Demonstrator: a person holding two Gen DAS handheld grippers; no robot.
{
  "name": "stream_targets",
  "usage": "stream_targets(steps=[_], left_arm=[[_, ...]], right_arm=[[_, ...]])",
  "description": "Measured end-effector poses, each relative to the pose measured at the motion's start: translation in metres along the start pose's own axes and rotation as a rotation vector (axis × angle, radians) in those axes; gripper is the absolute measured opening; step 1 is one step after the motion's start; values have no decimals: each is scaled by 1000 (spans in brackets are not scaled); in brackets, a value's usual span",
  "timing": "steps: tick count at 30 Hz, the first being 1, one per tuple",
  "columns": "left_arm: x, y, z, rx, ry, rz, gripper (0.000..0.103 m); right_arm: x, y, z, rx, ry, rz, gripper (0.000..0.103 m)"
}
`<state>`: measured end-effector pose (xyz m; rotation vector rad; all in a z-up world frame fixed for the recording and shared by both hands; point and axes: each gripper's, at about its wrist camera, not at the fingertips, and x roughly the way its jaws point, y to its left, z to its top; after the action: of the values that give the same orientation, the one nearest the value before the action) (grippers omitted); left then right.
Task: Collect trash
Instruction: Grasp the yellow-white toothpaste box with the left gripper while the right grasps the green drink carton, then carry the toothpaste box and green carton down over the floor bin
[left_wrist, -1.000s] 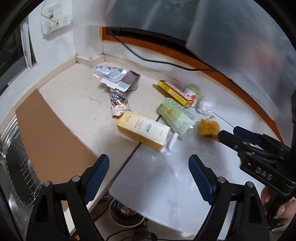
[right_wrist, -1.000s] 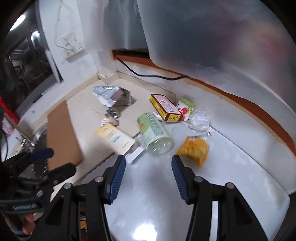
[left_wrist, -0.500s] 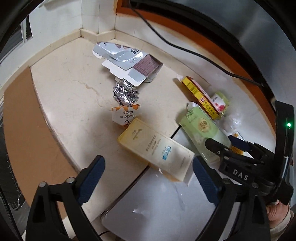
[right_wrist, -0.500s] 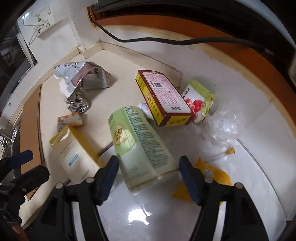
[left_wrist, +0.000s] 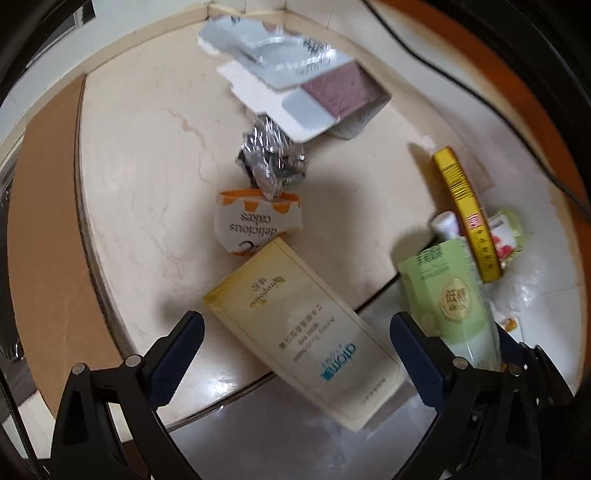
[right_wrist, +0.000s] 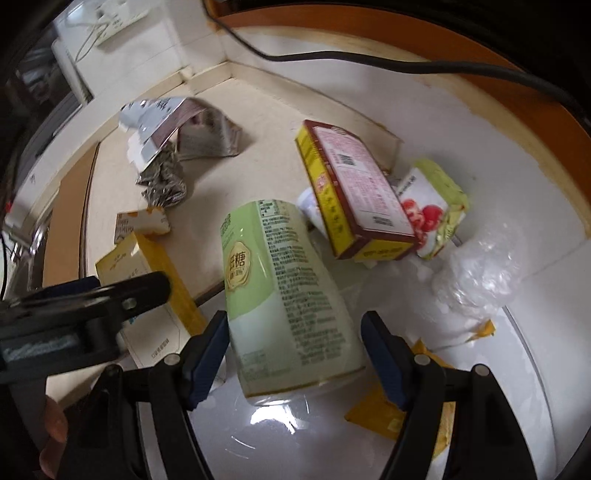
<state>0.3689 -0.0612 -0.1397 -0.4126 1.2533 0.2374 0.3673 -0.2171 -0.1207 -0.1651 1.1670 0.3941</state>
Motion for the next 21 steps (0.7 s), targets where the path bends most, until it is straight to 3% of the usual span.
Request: stream_targets(steps=[4, 8, 15, 21], left_arm=[[12, -4, -7, 22, 12, 32, 100], [11, 2, -15, 39, 11, 3, 95], [9, 15, -29, 35, 33, -123, 64], [-5, 10, -54, 132, -5, -151, 48]], right_arm=[[11, 8, 1, -39, 28, -16, 72], [20, 13, -5, -70, 37, -43, 67], [8, 8, -21, 2, 14, -4, 66], [-20, 5, -46, 100, -45, 43, 65]])
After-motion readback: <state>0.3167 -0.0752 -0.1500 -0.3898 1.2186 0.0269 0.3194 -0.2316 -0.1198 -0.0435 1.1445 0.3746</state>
